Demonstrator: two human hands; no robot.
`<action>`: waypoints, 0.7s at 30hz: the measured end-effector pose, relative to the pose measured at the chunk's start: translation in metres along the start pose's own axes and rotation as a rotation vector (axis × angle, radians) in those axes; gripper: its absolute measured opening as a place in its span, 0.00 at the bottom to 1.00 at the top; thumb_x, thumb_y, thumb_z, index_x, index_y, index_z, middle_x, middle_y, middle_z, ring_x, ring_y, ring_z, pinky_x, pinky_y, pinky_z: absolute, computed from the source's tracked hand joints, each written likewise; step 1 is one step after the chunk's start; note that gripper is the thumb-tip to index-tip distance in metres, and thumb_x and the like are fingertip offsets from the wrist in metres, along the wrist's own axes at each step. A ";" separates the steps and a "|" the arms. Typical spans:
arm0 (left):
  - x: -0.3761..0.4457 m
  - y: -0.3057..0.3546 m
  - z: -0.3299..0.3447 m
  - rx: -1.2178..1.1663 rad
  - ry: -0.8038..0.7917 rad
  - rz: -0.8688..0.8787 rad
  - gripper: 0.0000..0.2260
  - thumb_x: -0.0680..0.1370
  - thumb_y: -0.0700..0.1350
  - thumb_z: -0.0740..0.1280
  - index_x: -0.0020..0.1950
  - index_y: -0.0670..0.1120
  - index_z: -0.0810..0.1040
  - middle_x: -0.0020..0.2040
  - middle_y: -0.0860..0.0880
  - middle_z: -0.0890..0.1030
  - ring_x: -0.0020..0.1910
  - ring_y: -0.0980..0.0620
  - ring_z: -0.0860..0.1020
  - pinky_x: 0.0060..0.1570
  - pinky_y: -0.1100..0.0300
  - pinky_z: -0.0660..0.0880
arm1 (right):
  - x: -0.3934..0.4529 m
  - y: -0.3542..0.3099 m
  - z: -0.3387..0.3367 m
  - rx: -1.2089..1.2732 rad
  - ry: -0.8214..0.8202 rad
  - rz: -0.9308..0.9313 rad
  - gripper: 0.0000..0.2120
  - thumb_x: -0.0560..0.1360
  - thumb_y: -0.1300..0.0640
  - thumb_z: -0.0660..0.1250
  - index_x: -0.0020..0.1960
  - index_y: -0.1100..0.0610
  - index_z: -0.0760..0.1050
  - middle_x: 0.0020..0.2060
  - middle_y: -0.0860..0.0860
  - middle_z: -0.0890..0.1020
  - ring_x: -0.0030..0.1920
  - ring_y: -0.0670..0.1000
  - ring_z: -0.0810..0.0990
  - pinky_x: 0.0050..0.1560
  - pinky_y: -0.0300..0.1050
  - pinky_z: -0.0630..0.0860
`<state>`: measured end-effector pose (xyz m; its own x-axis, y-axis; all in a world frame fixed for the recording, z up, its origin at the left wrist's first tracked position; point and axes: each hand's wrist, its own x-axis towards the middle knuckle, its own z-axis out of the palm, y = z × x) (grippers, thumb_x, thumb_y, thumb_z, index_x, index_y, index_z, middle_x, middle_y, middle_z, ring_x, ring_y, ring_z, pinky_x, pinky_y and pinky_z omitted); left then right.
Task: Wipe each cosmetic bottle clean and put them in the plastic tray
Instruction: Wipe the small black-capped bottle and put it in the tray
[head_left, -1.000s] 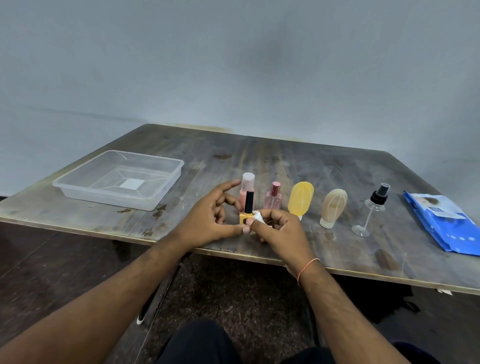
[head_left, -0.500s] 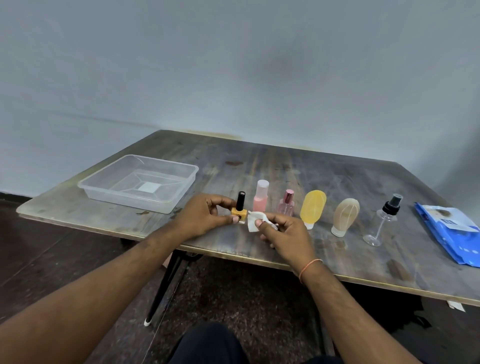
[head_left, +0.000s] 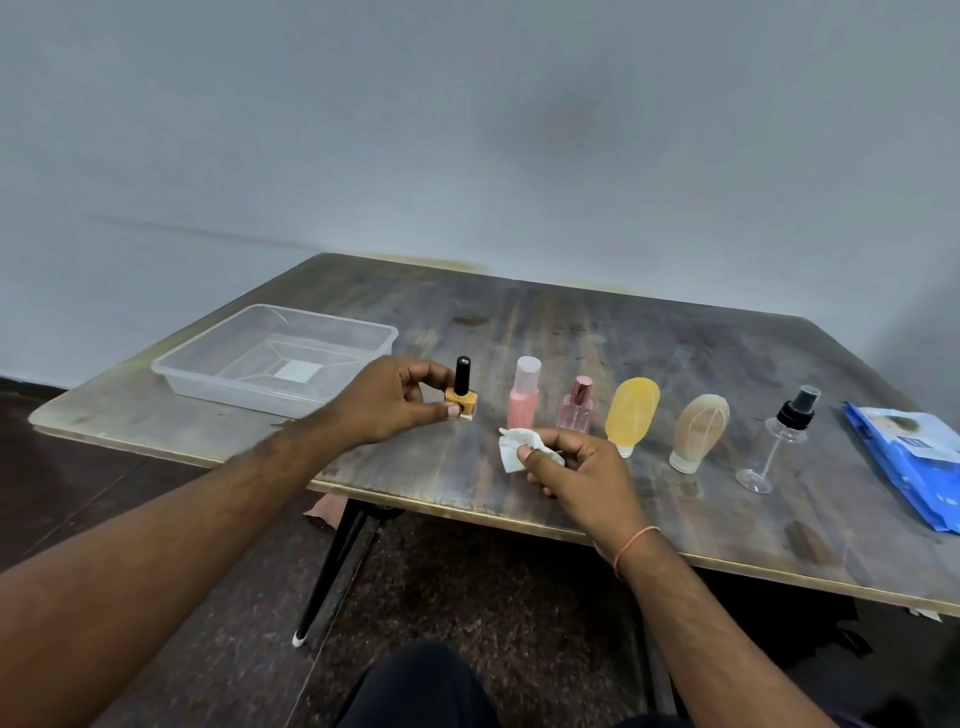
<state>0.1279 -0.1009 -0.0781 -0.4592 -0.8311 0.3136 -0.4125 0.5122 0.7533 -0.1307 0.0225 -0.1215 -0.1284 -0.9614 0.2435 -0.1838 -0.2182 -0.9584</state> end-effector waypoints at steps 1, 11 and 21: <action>-0.001 -0.001 -0.007 0.015 0.005 0.001 0.14 0.76 0.44 0.82 0.60 0.53 0.88 0.48 0.63 0.88 0.28 0.60 0.72 0.33 0.70 0.68 | 0.000 0.000 0.001 -0.014 0.006 -0.007 0.08 0.80 0.59 0.75 0.56 0.50 0.89 0.41 0.49 0.89 0.39 0.44 0.83 0.42 0.39 0.78; -0.024 -0.018 -0.022 0.024 -0.005 -0.033 0.14 0.76 0.44 0.82 0.60 0.54 0.88 0.44 0.59 0.88 0.27 0.60 0.72 0.32 0.69 0.68 | -0.010 -0.008 0.019 -0.748 -0.161 -0.265 0.26 0.76 0.32 0.70 0.72 0.37 0.78 0.67 0.36 0.72 0.69 0.37 0.70 0.67 0.32 0.67; -0.028 -0.011 -0.040 0.041 0.018 -0.037 0.16 0.75 0.47 0.83 0.62 0.50 0.88 0.51 0.55 0.89 0.26 0.62 0.73 0.31 0.71 0.69 | 0.021 -0.045 0.057 -0.938 -0.211 -0.318 0.21 0.83 0.38 0.64 0.72 0.42 0.79 0.60 0.41 0.78 0.62 0.46 0.75 0.60 0.43 0.73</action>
<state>0.1769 -0.0914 -0.0720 -0.4293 -0.8530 0.2967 -0.4605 0.4894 0.7406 -0.0697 0.0023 -0.0818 0.2175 -0.9116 0.3489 -0.8828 -0.3362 -0.3281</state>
